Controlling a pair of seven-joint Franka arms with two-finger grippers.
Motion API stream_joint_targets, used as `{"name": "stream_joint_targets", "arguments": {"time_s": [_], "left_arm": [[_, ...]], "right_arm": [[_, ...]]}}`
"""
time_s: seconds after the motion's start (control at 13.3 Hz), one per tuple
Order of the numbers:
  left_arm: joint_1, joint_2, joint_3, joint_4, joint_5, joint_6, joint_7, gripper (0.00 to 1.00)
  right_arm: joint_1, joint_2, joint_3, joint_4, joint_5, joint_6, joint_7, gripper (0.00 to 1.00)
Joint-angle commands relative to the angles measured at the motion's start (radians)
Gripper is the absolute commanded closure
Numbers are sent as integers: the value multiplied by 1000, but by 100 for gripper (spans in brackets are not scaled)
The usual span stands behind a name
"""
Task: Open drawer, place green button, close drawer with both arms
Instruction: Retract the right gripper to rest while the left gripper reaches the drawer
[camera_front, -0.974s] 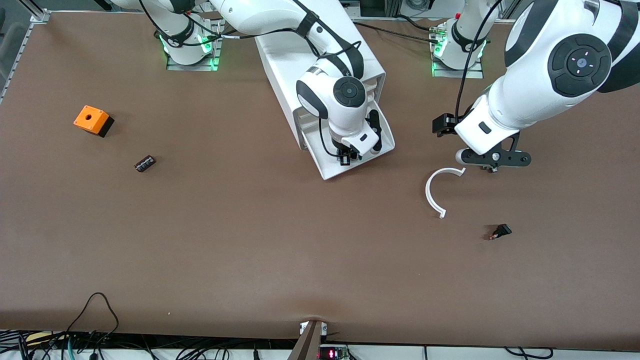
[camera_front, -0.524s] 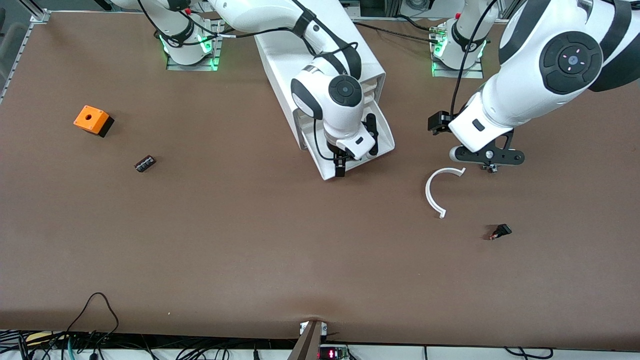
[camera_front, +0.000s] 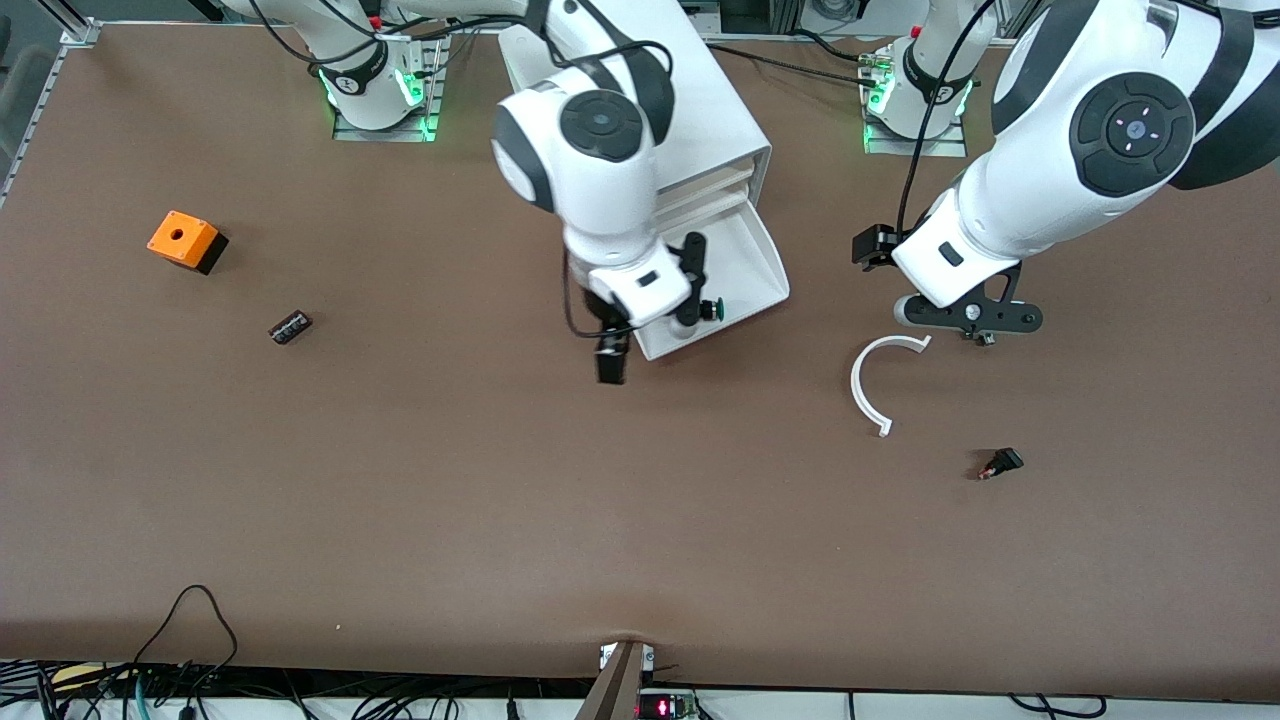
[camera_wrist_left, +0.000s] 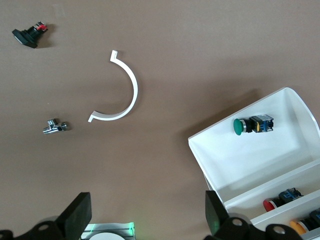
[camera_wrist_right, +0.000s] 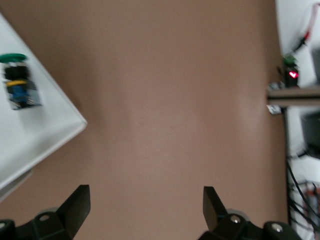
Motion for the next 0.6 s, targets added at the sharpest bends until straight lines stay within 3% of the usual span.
{"name": "stream_joint_targets", "arguments": {"time_s": [0.0, 0.3, 0.52], "left_arm": [[-5, 47, -6, 58, -2, 13, 3, 0], [-76, 101, 5, 77, 1, 48, -110, 0], [-123, 185, 0, 75, 1, 175, -263, 0]], "right_arm": [[-12, -37, -16, -13, 3, -10, 215, 0], [-53, -109, -20, -91, 5, -74, 577, 0], [-130, -145, -19, -142, 6, -156, 699, 0]]}}
